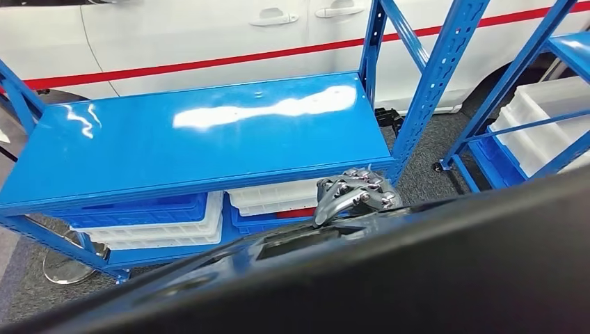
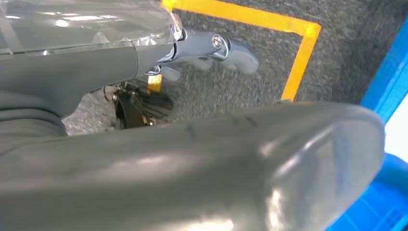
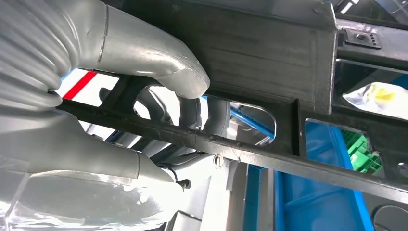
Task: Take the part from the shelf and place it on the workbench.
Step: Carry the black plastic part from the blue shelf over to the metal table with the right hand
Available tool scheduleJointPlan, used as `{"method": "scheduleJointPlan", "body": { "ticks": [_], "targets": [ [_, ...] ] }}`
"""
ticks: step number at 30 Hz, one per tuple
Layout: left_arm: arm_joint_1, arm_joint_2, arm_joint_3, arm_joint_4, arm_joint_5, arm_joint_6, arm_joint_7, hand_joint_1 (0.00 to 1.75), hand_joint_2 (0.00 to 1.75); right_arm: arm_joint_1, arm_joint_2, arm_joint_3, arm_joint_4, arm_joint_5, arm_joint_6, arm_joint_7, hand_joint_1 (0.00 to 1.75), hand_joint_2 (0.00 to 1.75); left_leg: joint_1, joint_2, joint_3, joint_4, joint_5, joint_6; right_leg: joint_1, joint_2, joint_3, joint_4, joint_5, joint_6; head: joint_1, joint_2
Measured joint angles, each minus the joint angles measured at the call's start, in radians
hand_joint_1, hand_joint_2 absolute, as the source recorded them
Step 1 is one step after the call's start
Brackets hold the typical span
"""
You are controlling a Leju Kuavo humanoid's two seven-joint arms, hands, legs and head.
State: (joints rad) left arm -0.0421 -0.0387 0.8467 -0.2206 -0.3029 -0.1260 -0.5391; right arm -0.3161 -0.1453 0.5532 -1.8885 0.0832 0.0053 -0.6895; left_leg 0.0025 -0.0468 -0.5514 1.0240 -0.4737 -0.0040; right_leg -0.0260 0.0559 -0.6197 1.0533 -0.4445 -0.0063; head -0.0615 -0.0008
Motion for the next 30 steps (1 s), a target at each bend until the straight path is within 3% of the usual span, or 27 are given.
{"method": "scheduleJointPlan", "body": {
  "ticks": [3, 6, 7, 8, 10, 12, 14, 15, 18, 20, 22, 24, 25, 26, 28, 30],
  "targets": [
    [-0.002, 0.001, 0.0, 0.0, 0.0, 0.0, -0.005, 0.0, 0.0, -0.005, 0.0, 0.001, -0.002, 0.005, 0.0, 0.003, 1.73, 1.75, 0.005, 0.023, 0.01, -0.03, 0.019, 0.016, 0.003, -0.012, -0.01, 0.016, -0.011, 0.015, -0.001, 0.0],
    [0.0, -0.001, 0.0, 0.0, -0.003, -0.003, -0.014, 0.0, 0.0, -0.009, -0.002, 0.002, -0.003, 0.01, -0.003, 0.006, 1.73, 1.75, 0.003, 0.051, 0.008, -0.04, 0.028, 0.026, 0.005, -0.04, -0.084, 0.171, -0.098, 0.02, -0.001, 0.0],
    [0.001, -0.001, 0.001, 0.0, -0.005, -0.003, -0.017, 0.0, 0.0, -0.007, -0.004, 0.003, -0.003, 0.011, -0.004, 0.006, 1.73, 1.75, 0.002, 0.06, 0.006, -0.038, 0.028, 0.027, 0.005, -0.043, -0.108, 0.223, -0.118, 0.021, -0.001, 0.0],
    [0.001, -0.001, 0.001, 0.0, -0.006, -0.003, -0.02, 0.0, 0.0, -0.005, -0.005, 0.004, -0.003, 0.011, -0.006, 0.006, 1.73, 1.75, 0.0, 0.069, 0.004, -0.036, 0.028, 0.027, 0.004, -0.045, -0.117, 0.245, -0.119, 0.022, -0.001, 0.0],
    [0.001, -0.001, 0.001, 0.0, -0.009, -0.003, -0.024, 0.0, 0.0, -0.001, -0.008, 0.006, -0.005, 0.011, -0.008, 0.006, 1.73, 1.75, 0.0, 0.084, 0.002, -0.031, 0.026, 0.027, 0.004, -0.052, -0.093, 0.209, -0.085, 0.022, -0.001, 0.0],
    [0.001, -0.001, 0.001, 0.0, -0.011, -0.003, -0.026, 0.0, 0.0, 0.001, -0.01, 0.009, -0.009, 0.011, -0.01, 0.007, 1.73, 1.75, -0.001, 0.095, 0.001, -0.024, 0.021, 0.023, 0.006, -0.078, -0.032, 0.101, -0.04, 0.018, -0.001, 0.0],
    [0.001, -0.002, 0.001, 0.0, -0.012, -0.003, -0.029, 0.0, 0.0, 0.001, -0.012, 0.012, -0.015, 0.012, -0.013, 0.01, 1.73, 1.75, -0.006, 0.105, -0.003, -0.012, 0.012, 0.014, 0.012, -0.105, 0.013, 0.016, -0.019, 0.008, -0.002, 0.0],
    [0.001, -0.002, 0.001, 0.0, -0.012, -0.003, -0.031, 0.0, 0.0, 0.002, -0.012, 0.014, -0.02, 0.014, -0.015, 0.014, 1.73, 1.75, -0.008, 0.109, -0.005, -0.008, 0.009, 0.009, 0.016, -0.111, 0.022, -0.003, -0.019, 0.002, -0.004, 0.0],
    [-0.001, -0.001, 0.001, 0.0, -0.014, -0.005, -0.039, 0.0, 0.0, 0.0, -0.014, 0.017, -0.034, 0.026, -0.024, 0.031, 1.73, 1.75, -0.007, 0.114, -0.005, -0.002, 0.004, -0.008, 0.016, -0.094, 0.016, -0.009, -0.01, -0.015, -0.007, 0.0],
    [0.0, -0.001, 0.001, 0.0, -0.016, -0.008, -0.041, 0.0, 0.0, -0.009, -0.014, 0.02, -0.04, 0.034, -0.029, 0.04, 1.73, 1.75, -0.002, 0.086, -0.021, 0.046, -0.038, -0.02, 0.011, -0.089, 0.011, -0.014, 0.001, -0.026, -0.011, 0.0],
    [0.0, -0.001, 0.001, 0.0, -0.018, -0.01, -0.041, 0.0, 0.0, -0.018, -0.014, 0.024, -0.042, 0.036, -0.034, 0.045, 1.73, 1.75, 0.003, 0.061, -0.063, 0.161, -0.111, -0.03, 0.012, -0.084, 0.003, -0.014, 0.007, -0.032, -0.016, 0.0],
    [0.001, -0.001, 0.002, 0.0, -0.019, -0.01, -0.041, 0.0, 0.0, -0.021, -0.014, 0.027, -0.043, 0.036, -0.037, 0.049, 1.73, 1.75, 0.006, 0.056, -0.095, 0.255, -0.148, -0.035, 0.013, -0.079, -0.004, -0.013, 0.012, -0.032, -0.017, 0.0],
    [0.002, -0.001, 0.003, 0.0, -0.018, -0.01, -0.041, 0.0, 0.0, -0.021, -0.014, 0.028, -0.043, 0.036, -0.037, 0.051, 1.73, 1.75, 0.007, 0.056, -0.088, 0.253, -0.139, -0.036, 0.013, -0.077, -0.008, -0.011, 0.015, -0.031, -0.017, 0.0],
    [0.002, -0.001, 0.004, 0.0, -0.018, -0.01, -0.041, 0.0, 0.0, -0.023, -0.014, 0.028, -0.043, 0.036, -0.037, 0.052, 1.73, 1.75, 0.007, 0.056, -0.063, 0.211, -0.113, -0.035, 0.013, -0.075, -0.011, -0.01, 0.018, -0.029, -0.017, 0.0],
    [0.001, 0.0, 0.006, 0.0, -0.018, -0.009, -0.041, 0.0, 0.0, -0.027, -0.014, 0.029, -0.043, 0.036, -0.038, 0.052, 1.73, 1.75, 0.007, 0.052, 0.014, 0.072, -0.057, -0.027, 0.013, -0.071, -0.016, -0.009, 0.025, -0.022, -0.017, 0.0],
    [0.0, 0.0, 0.007, 0.0, -0.018, -0.006, -0.041, 0.0, 0.0, -0.031, -0.014, 0.029, -0.044, 0.035, -0.038, 0.052, 1.73, 1.75, 0.002, 0.047, 0.052, -0.01, -0.034, -0.015, 0.013, -0.069, -0.019, -0.01, 0.034, -0.011, -0.017, 0.0]
  ]
}}
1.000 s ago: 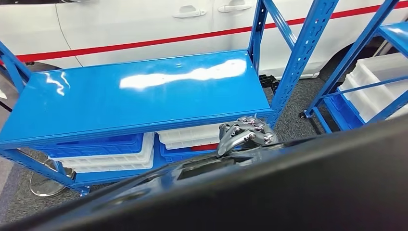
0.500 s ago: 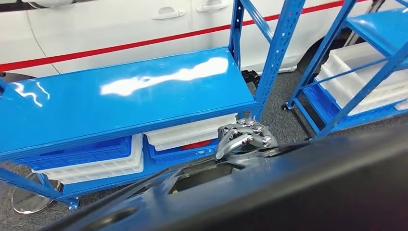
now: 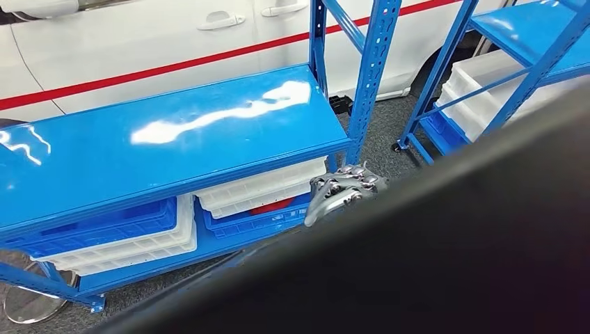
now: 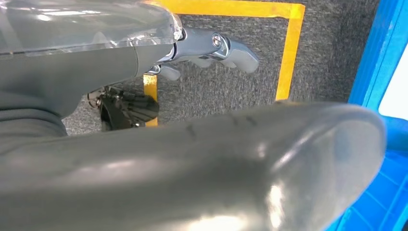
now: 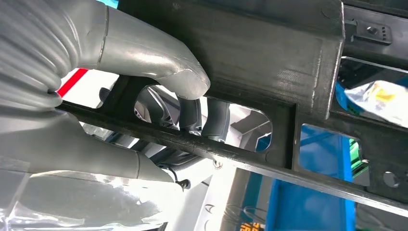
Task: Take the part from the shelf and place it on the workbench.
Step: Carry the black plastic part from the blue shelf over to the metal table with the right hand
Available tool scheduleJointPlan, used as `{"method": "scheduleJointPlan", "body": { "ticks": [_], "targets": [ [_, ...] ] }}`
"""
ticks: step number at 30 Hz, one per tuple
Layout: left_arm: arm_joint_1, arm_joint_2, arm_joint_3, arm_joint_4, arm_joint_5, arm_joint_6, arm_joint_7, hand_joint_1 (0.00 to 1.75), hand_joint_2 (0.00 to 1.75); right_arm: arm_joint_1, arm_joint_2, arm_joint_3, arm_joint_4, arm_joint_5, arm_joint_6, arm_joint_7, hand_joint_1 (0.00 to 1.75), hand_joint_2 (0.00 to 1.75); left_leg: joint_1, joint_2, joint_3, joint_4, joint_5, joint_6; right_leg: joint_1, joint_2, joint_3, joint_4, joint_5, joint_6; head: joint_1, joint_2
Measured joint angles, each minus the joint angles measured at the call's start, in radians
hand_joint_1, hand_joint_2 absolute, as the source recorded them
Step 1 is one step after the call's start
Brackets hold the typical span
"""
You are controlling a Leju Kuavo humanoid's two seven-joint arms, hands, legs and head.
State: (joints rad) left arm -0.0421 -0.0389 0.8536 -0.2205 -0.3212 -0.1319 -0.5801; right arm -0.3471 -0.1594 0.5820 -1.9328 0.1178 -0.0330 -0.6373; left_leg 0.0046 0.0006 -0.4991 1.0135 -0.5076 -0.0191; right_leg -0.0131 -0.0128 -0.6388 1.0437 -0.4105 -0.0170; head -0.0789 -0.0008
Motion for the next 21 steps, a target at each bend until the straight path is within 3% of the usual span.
{"method": "scheduleJointPlan", "body": {
  "ticks": [3, 4, 6, 8, 9, 10, 11, 13, 15, 16, 19, 21],
  "targets": [
    [0.001, 0.001, 0.002, 0.0, 0.001, 0.007, 0.002, 0.0, 0.0, -0.003, -0.002, 0.001, 0.0, -0.009, 0.0, -0.002, 1.73, 1.75, -0.005, 0.0, -0.008, -0.01, 0.017, 0.022, -0.003, 0.001, -0.005, -0.004, 0.015, 0.02, -0.002, 0.0],
    [0.001, 0.001, 0.004, 0.0, 0.002, 0.01, 0.004, 0.0, 0.0, -0.004, -0.004, 0.002, 0.0, -0.014, 0.0, -0.004, 1.73, 1.75, -0.004, 0.003, -0.012, -0.015, 0.028, 0.03, -0.003, 0.002, -0.01, 0.005, 0.003, 0.025, -0.004, 0.0],
    [-0.001, 0.001, 0.007, 0.0, 0.003, 0.015, 0.007, 0.0, 0.0, -0.007, -0.009, 0.004, 0.002, -0.022, 0.0, -0.008, 1.73, 1.75, -0.002, 0.008, -0.029, -0.023, 0.052, 0.044, -0.002, 0.005, -0.037, 0.073, -0.069, 0.029, -0.007, 0.0],
    [-0.001, 0.001, 0.01, 0.0, 0.003, 0.018, 0.01, 0.0, 0.0, -0.009, -0.014, 0.005, 0.003, -0.028, 0.0, -0.013, 1.73, 1.75, -0.008, 0.011, -0.057, -0.022, 0.071, 0.051, -0.001, 0.007, -0.071, 0.195, -0.158, 0.03, -0.008, 0.0],
    [0.0, 0.001, 0.01, 0.0, 0.004, 0.02, 0.011, 0.0, 0.0, -0.009, -0.016, 0.006, 0.004, -0.031, 0.001, -0.015, 1.73, 1.75, -0.01, 0.011, -0.071, -0.019, 0.08, 0.052, -0.001, 0.007, -0.078, 0.243, -0.178, 0.031, -0.008, 0.0],
    [0.0, 0.001, 0.012, 0.0, 0.004, 0.021, 0.012, 0.0, 0.0, -0.009, -0.018, 0.006, 0.006, -0.036, 0.002, -0.016, 1.73, 1.75, -0.011, 0.012, -0.086, -0.016, 0.088, 0.051, -0.001, 0.007, -0.07, 0.262, -0.177, 0.032, -0.008, 0.0],
    [0.0, 0.001, 0.013, 0.0, 0.004, 0.023, 0.014, 0.0, 0.0, -0.01, -0.019, 0.006, 0.008, -0.04, 0.003, -0.017, 1.73, 1.75, -0.012, 0.012, -0.101, -0.011, 0.096, 0.05, -0.001, 0.007, -0.044, 0.246, -0.159, 0.031, -0.008, 0.0],
    [0.0, 0.0, 0.016, 0.0, 0.005, 0.025, 0.016, 0.0, 0.0, -0.017, -0.021, 0.006, 0.01, -0.048, 0.006, -0.018, 1.73, 1.75, -0.012, 0.011, -0.129, 0.003, 0.108, 0.044, -0.001, 0.007, 0.047, 0.128, -0.123, 0.027, -0.008, 0.0],
    [0.0, -0.001, 0.018, 0.0, 0.006, 0.029, 0.018, 0.0, 0.0, -0.025, -0.022, 0.006, 0.011, -0.056, 0.012, -0.018, 1.73, 1.75, -0.014, 0.011, -0.145, 0.014, 0.119, 0.035, 0.003, 0.007, 0.114, 0.025, -0.118, 0.018, -0.012, 0.0],
    [0.0, -0.001, 0.019, 0.0, 0.006, 0.032, 0.018, 0.0, 0.0, -0.029, -0.023, 0.007, 0.012, -0.062, 0.015, -0.018, 1.73, 1.75, -0.014, 0.011, -0.149, 0.016, 0.125, 0.029, 0.006, 0.008, 0.124, 0.002, -0.122, 0.013, -0.016, 0.0],
    [0.002, -0.002, 0.022, 0.0, 0.007, 0.035, 0.018, 0.0, 0.0, -0.038, -0.025, 0.008, 0.016, -0.073, 0.018, -0.018, 1.73, 1.75, -0.01, 0.009, -0.159, 0.02, 0.132, 0.012, 0.006, 0.007, 0.11, -0.008, -0.098, -0.007, -0.025, 0.0],
    [0.004, -0.004, 0.024, 0.0, 0.006, 0.036, 0.018, 0.0, 0.0, -0.044, -0.025, 0.008, 0.018, -0.077, 0.017, -0.016, 1.73, 1.75, -0.005, 0.006, -0.183, 0.077, 0.064, 0.001, 0.002, 0.004, 0.088, -0.013, -0.074, -0.02, -0.035, 0.0]
  ]
}}
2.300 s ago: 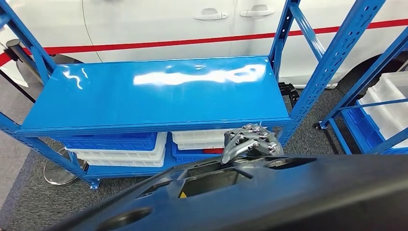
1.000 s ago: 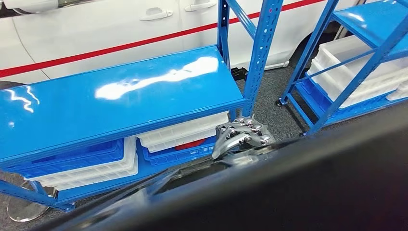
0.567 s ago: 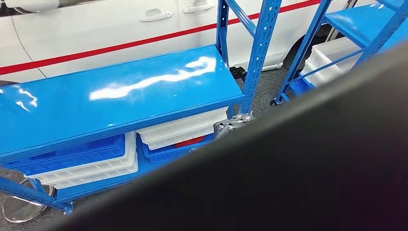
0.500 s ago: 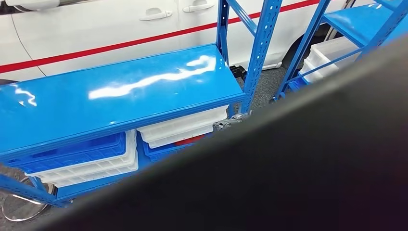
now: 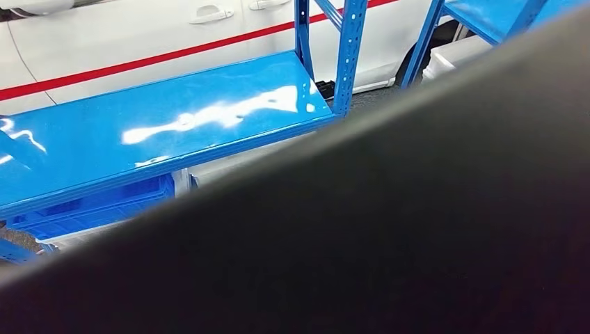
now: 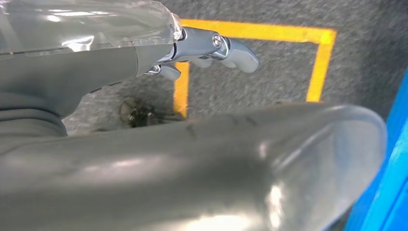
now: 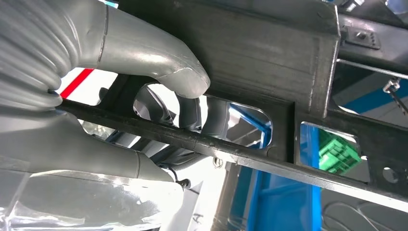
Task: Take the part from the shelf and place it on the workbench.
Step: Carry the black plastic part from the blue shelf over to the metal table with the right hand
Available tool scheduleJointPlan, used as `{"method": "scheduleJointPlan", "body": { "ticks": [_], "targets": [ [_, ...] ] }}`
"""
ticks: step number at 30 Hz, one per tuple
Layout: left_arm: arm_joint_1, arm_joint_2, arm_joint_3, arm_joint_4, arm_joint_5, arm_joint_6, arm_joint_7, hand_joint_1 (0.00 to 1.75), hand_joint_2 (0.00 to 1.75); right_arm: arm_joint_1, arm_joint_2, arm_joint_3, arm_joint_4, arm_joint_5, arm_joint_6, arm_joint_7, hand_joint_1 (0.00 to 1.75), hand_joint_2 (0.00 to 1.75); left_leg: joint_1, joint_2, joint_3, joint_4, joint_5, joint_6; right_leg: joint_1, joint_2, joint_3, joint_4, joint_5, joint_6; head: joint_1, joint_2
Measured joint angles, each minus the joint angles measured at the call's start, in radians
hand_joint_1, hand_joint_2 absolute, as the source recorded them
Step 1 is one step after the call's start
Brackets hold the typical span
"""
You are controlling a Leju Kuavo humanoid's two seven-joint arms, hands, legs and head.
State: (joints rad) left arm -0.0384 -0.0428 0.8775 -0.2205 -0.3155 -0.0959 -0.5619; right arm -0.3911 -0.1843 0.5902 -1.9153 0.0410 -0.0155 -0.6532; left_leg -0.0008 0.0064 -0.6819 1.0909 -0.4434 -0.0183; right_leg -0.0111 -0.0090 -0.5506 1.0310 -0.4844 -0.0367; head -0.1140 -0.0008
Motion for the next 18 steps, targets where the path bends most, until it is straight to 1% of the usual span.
{"method": "scheduleJointPlan", "body": {
  "ticks": [1, 2, 3, 4, 5, 6, 7, 8, 9, 10, 11, 12, 13, 14, 15, 16, 17, 18],
  "targets": [
    [0.0, -0.001, 0.001, 0.0, -0.001, 0.0, 0.0, 0.0, 0.0, -0.002, 0.0, 0.0, 0.001, -0.001, 0.0, 0.002, 1.73, 1.75, 0.003, -0.001, -0.016, 0.057, -0.053, -0.005, 0.0, -0.001, -0.014, 0.0, 0.012, -0.003, -0.005, 0.0],
    [0.0, -0.002, 0.001, 0.0, -0.003, 0.0, 0.0, 0.0, 0.0, -0.003, 0.0, 0.0, 0.001, -0.002, -0.001, 0.004, 1.73, 1.75, 0.005, -0.001, -0.03, 0.122, -0.1, -0.01, 0.0, -0.001, -0.03, 0.001, 0.024, -0.004, -0.009, 0.0],
    [-0.001, -0.002, 0.001, 0.0, -0.005, 0.0, 0.0, 0.0, 0.0, -0.004, 0.0, 0.001, 0.001, -0.003, -0.001, 0.006, 1.73, 1.75, 0.007, -0.001, -0.037, 0.177, -0.126, -0.013, 0.0, -0.001, -0.046, 0.001, 0.035, -0.003, -0.01, 0.0],
    [-0.001, -0.002, 0.001, 0.0, -0.007, 0.0, 0.001, 0.0, 0.0, -0.005, 0.0, 0.001, 0.001, -0.004, -0.002, 0.008, 1.73, 1.75, 0.009, -0.001, -0.033, 0.209, -0.13, -0.015, 0.0, -0.001, -0.061, 0.002, 0.047, -0.002, -0.01, 0.0],
    [-0.001, -0.002, 0.001, 0.0, -0.008, 0.0, 0.001, 0.0, 0.0, -0.006, 0.0, 0.001, 0.001, -0.005, -0.002, 0.011, 1.73, 1.75, 0.01, -0.001, -0.012, 0.208, -0.113, -0.015, 0.0, -0.001, -0.076, 0.002, 0.058, 0.0, -0.01, 0.0],
    [-0.002, -0.002, 0.001, 0.0, -0.009, 0.0, 0.001, 0.0, 0.0, -0.007, 0.0, 0.001, 0.001, -0.006, -0.003, 0.014, 1.73, 1.75, 0.01, -0.001, 0.025, 0.173, -0.087, -0.015, -0.001, -0.001, -0.09, 0.003, 0.068, 0.003, -0.01, 0.0],
    [-0.002, -0.002, 0.001, 0.0, -0.009, 0.0, 0.002, 0.0, 0.0, -0.009, 0.0, 0.002, 0.001, -0.008, -0.003, 0.016, 1.73, 1.75, 0.011, -0.002, 0.079, 0.109, -0.066, -0.013, -0.001, 0.0, -0.101, 0.003, 0.079, 0.006, -0.01, 0.0],
    [-0.004, -0.001, 0.001, 0.0, -0.01, 0.0, 0.002, 0.0, 0.0, -0.011, 0.0, 0.002, 0.001, -0.01, -0.004, 0.017, 1.73, 1.75, 0.009, -0.003, 0.138, 0.03, -0.063, -0.009, -0.001, 0.0, -0.11, 0.004, 0.088, 0.01, -0.011, 0.0],
    [-0.005, -0.001, 0.001, 0.0, -0.011, 0.0, 0.002, 0.0, 0.0, -0.014, 0.0, 0.002, 0.001, -0.012, -0.004, 0.017, 1.73, 1.75, 0.007, -0.005, 0.183, -0.035, -0.069, -0.004, -0.001, 0.0, -0.115, 0.004, 0.096, 0.016, -0.011, 0.0],
    [-0.007, 0.0, 0.001, 0.0, -0.013, 0.0, 0.002, 0.0, 0.0, -0.016, 0.0, 0.002, 0.001, -0.015, -0.005, 0.018, 1.73, 1.75, 0.004, -0.006, 0.211, -0.082, -0.08, 0.001, -0.001, 0.0, -0.117, 0.003, 0.104, 0.022, -0.012, 0.0],
    [-0.008, 0.001, 0.001, -0.001, -0.015, 0.0, 0.002, 0.0, 0.0, -0.018, -0.001, 0.003, 0.001, -0.018, -0.007, 0.018, 1.73, 1.75, 0.0, -0.007, 0.22, -0.103, -0.087, 0.007, -0.002, -0.001, -0.118, 0.0, 0.111, 0.029, -0.014, 0.0],
    [-0.007, 0.001, 0.001, -0.001, -0.017, 0.0, 0.002, 0.0, 0.0, -0.019, -0.002, 0.003, 0.002, -0.02, -0.008, 0.018, 1.73, 1.75, 0.0, -0.007, 0.216, -0.107, -0.082, 0.014, -0.002, -0.002, -0.117, -0.003, 0.118, 0.036, -0.016, 0.0],
    [-0.006, 0.001, 0.001, -0.001, -0.019, 0.001, 0.003, 0.0, 0.0, -0.02, -0.003, 0.003, 0.002, -0.022, -0.01, 0.018, 1.73, 1.75, 0.001, -0.005, 0.213, -0.111, -0.073, 0.021, -0.003, -0.001, -0.12, -0.001, 0.119, 0.042, -0.02, 0.0],
    [-0.006, 0.001, 0.001, -0.001, -0.021, 0.002, 0.005, 0.0, 0.0, -0.022, -0.005, 0.003, 0.002, -0.025, -0.013, 0.018, 1.73, 1.75, 0.002, -0.002, 0.208, -0.114, -0.062, 0.029, -0.004, 0.0, -0.128, 0.013, 0.105, 0.046, -0.023, 0.0],
    [-0.006, 0.001, 0.001, -0.001, -0.022, 0.003, 0.009, 0.0, 0.0, -0.023, -0.007, 0.003, 0.002, -0.028, -0.016, 0.018, 1.73, 1.75, 0.004, 0.0, 0.202, -0.117, -0.051, 0.035, -0.004, 0.002, -0.142, 0.047, 0.076, 0.049, -0.026, 0.0],
    [-0.006, 0.002, 0.001, -0.001, -0.023, 0.004, 0.015, 0.0, 0.0, -0.024, -0.009, 0.003, 0.002, -0.032, -0.019, 0.018, 1.73, 1.75, 0.003, 0.003, 0.193, -0.117, -0.042, 0.04, -0.005, 0.004, -0.164, 0.103, 0.034, 0.051, -0.029, 0.0],
    [-0.006, 0.002, 0.002, -0.001, -0.023, 0.006, 0.023, 0.0, 0.0, -0.024, -0.012, 0.003, 0.003, -0.036, -0.021, 0.018, 1.73, 1.75, 0.002, 0.004, 0.183, -0.116, -0.035, 0.044, -0.005, 0.004, -0.188, 0.169, -0.009, 0.053, -0.031, 0.0],
    [-0.006, 0.003, 0.003, -0.001, -0.023, 0.009, 0.033, 0.0, 0.0, -0.024, -0.014, 0.003, 0.004, -0.039, -0.022, 0.018, 1.73, 1.75, 0.001, 0.004, 0.173, -0.114, -0.028, 0.045, -0.005, 0.005, -0.205, 0.229, -0.041, 0.055, -0.031, 0.0]
  ]
}}
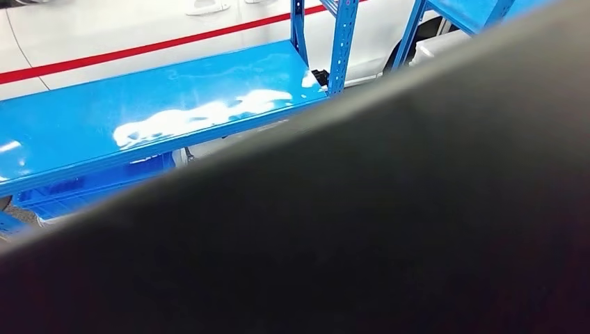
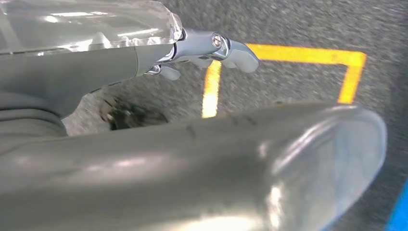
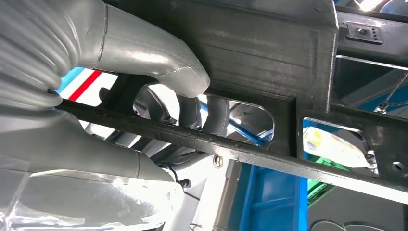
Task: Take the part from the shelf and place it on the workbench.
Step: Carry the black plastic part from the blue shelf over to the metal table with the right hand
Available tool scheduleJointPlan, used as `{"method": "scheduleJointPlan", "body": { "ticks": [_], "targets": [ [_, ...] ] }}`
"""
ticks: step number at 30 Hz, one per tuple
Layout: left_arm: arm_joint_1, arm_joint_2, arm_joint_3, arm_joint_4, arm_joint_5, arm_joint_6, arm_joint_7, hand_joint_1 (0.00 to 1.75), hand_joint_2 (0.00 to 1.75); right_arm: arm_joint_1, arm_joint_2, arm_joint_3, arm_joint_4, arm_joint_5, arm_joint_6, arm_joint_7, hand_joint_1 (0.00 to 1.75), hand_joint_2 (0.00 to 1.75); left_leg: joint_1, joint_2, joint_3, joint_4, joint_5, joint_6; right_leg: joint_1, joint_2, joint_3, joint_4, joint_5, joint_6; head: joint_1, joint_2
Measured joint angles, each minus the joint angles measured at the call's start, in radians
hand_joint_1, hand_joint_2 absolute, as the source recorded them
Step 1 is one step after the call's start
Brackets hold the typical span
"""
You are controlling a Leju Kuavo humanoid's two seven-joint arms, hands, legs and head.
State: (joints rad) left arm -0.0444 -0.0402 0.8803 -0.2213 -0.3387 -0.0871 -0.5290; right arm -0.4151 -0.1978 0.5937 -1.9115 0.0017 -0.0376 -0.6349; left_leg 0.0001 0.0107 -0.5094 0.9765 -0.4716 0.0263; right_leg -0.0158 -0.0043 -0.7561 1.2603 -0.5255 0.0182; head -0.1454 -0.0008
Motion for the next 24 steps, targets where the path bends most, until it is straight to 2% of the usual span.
{"method": "scheduleJointPlan", "body": {
  "ticks": [1, 2, 3, 5, 6, 7, 10, 11, 13, 15, 16, 17, 18, 19, 21, 22, 23, 24],
  "targets": [
    [0.0, 0.001, 0.001, 0.0, 0.0, 0.004, 0.01, 0.0, 0.0, 0.0, -0.001, 0.0, 0.002, -0.003, -0.001, 0.0, 1.73, 1.75, -0.001, 0.0, -0.01, 0.003, 0.005, 0.0, 0.0, 0.0, -0.005, 0.036, -0.016, 0.002, 0.0, 0.0],
    [0.0, 0.001, 0.003, 0.0, 0.0, 0.008, 0.022, 0.0, 0.0, 0.0, -0.002, 0.001, 0.003, -0.006, -0.003, 0.0, 1.73, 1.75, -0.001, 0.0, -0.02, 0.006, 0.009, -0.001, 0.0, 0.0, 0.009, 0.035, -0.014, 0.002, 0.0, 0.0],
    [0.0, 0.001, 0.005, 0.0, 0.0, 0.014, 0.037, 0.0, 0.0, 0.0, -0.003, 0.001, 0.004, -0.008, -0.004, 0.0, 1.73, 1.75, -0.002, 0.0, -0.028, 0.012, 0.012, -0.002, 0.0, 0.0, 0.042, -0.002, 0.004, 0.001, 0.0, 0.0],
    [0.0, 0.002, 0.01, 0.0, 0.001, 0.032, 0.075, 0.0, 0.0, -0.003, -0.003, 0.001, 0.006, -0.012, -0.004, -0.001, 1.73, 1.75, -0.004, 0.0, -0.041, 0.025, 0.012, -0.007, 0.003, -0.001, 0.131, -0.128, 0.042, -0.006, 0.0, 0.0],
    [0.0, 0.002, 0.013, 0.0, 0.001, 0.044, 0.099, 0.0, 0.0, -0.004, -0.003, 0.001, 0.007, -0.013, -0.004, -0.002, 1.73, 1.75, -0.005, 0.0, -0.048, 0.033, 0.012, -0.011, 0.005, -0.001, 0.161, -0.178, 0.051, -0.012, -0.001, 0.0],
    [0.0, 0.003, 0.016, 0.0, 0.0, 0.055, 0.12, 0.0, 0.0, -0.005, -0.003, 0.001, 0.008, -0.014, -0.003, -0.002, 1.73, 1.75, -0.006, 0.0, -0.054, 0.038, 0.012, -0.016, 0.007, 0.0, 0.176, -0.207, 0.052, -0.017, -0.002, 0.0],
    [0.0, 0.006, 0.023, 0.0, -0.012, 0.087, 0.183, 0.0, 0.0, -0.005, -0.003, 0.002, 0.013, -0.016, 0.0, -0.003, 1.73, 1.75, -0.005, 0.0, -0.062, 0.042, 0.014, -0.031, 0.008, 0.001, 0.173, -0.221, 0.054, -0.033, -0.002, 0.0],
    [0.001, 0.008, 0.024, 0.0, -0.021, 0.098, 0.21, 0.0, 0.0, -0.006, -0.003, 0.002, 0.014, -0.015, 0.002, -0.004, 1.73, 1.75, -0.004, -0.002, -0.066, 0.05, 0.007, -0.037, 0.006, 0.0, 0.174, -0.225, 0.057, -0.039, -0.001, 0.0],
    [0.002, 0.013, 0.024, 0.0, -0.037, 0.122, 0.263, 0.0, 0.0, -0.004, -0.004, 0.002, 0.015, -0.018, 0.011, -0.01, 1.73, 1.75, 0.001, -0.004, -0.098, 0.123, -0.041, -0.048, 0.002, 0.0, 0.176, -0.232, 0.063, -0.048, -0.002, 0.0],
    [0.008, 0.018, 0.024, 0.0, -0.05, 0.152, 0.309, 0.0, 0.0, 0.002, -0.007, 0.002, 0.022, -0.032, 0.03, -0.022, 1.73, 1.75, 0.006, -0.004, -0.156, 0.254, -0.101, -0.056, 0.003, 0.004, 0.175, -0.232, 0.064, -0.05, -0.004, 0.0],
    [0.011, 0.021, 0.025, 0.0, -0.054, 0.166, 0.321, 0.0, 0.0, 0.007, -0.009, 0.002, 0.028, -0.041, 0.039, -0.03, 1.73, 1.75, 0.009, -0.004, -0.175, 0.298, -0.112, -0.059, 0.002, 0.009, 0.174, -0.232, 0.064, -0.05, -0.004, 0.0],
    [0.015, 0.024, 0.026, 0.0, -0.056, 0.178, 0.329, 0.0, 0.0, 0.012, -0.012, 0.002, 0.035, -0.049, 0.048, -0.038, 1.73, 1.75, 0.011, -0.005, -0.179, 0.31, -0.105, -0.062, 0.002, 0.015, 0.174, -0.231, 0.065, -0.05, -0.004, 0.0],
    [0.019, 0.026, 0.029, 0.0, -0.056, 0.185, 0.331, 0.0, 0.0, 0.015, -0.015, 0.001, 0.041, -0.056, 0.056, -0.045, 1.73, 1.75, 0.014, -0.006, -0.164, 0.281, -0.079, -0.063, 0.001, 0.022, 0.174, -0.23, 0.065, -0.049, -0.004, 0.0],
    [0.022, 0.029, 0.032, 0.0, -0.055, 0.189, 0.33, 0.0, 0.0, 0.017, -0.017, 0.001, 0.047, -0.061, 0.063, -0.051, 1.73, 1.75, 0.017, -0.013, -0.133, 0.219, -0.042, -0.064, 0.0, 0.031, 0.175, -0.23, 0.066, -0.048, -0.004, 0.0],
    [0.026, 0.033, 0.038, -0.001, -0.054, 0.194, 0.329, 0.0, 0.0, 0.018, -0.019, 0.0, 0.058, -0.066, 0.074, -0.057, 1.73, 1.75, 0.023, -0.049, -0.071, 0.091, 0.005, -0.062, -0.001, 0.048, 0.172, -0.227, 0.068, -0.04, -0.003, 0.0],
    [0.028, 0.035, 0.041, -0.001, -0.055, 0.198, 0.329, 0.0, 0.0, 0.018, -0.019, -0.001, 0.062, -0.066, 0.077, -0.057, 1.73, 1.75, 0.023, -0.062, -0.054, 0.055, 0.012, -0.059, -0.002, 0.056, 0.168, -0.227, 0.071, -0.033, -0.003, 0.0],
    [0.029, 0.036, 0.044, -0.001, -0.056, 0.203, 0.329, 0.0, 0.0, 0.019, -0.019, -0.001, 0.066, -0.066, 0.079, -0.056, 1.73, 1.75, 0.022, -0.069, -0.049, 0.042, 0.008, -0.056, -0.003, 0.064, 0.162, -0.227, 0.075, -0.026, -0.002, 0.0],
    [0.029, 0.037, 0.046, -0.001, -0.058, 0.207, 0.33, 0.0, 0.0, 0.019, -0.02, -0.002, 0.07, -0.066, 0.08, -0.054, 1.73, 1.75, 0.019, -0.062, -0.048, 0.037, 0.009, -0.051, -0.005, 0.073, 0.158, -0.228, 0.079, -0.018, -0.002, 0.0]
  ]
}}
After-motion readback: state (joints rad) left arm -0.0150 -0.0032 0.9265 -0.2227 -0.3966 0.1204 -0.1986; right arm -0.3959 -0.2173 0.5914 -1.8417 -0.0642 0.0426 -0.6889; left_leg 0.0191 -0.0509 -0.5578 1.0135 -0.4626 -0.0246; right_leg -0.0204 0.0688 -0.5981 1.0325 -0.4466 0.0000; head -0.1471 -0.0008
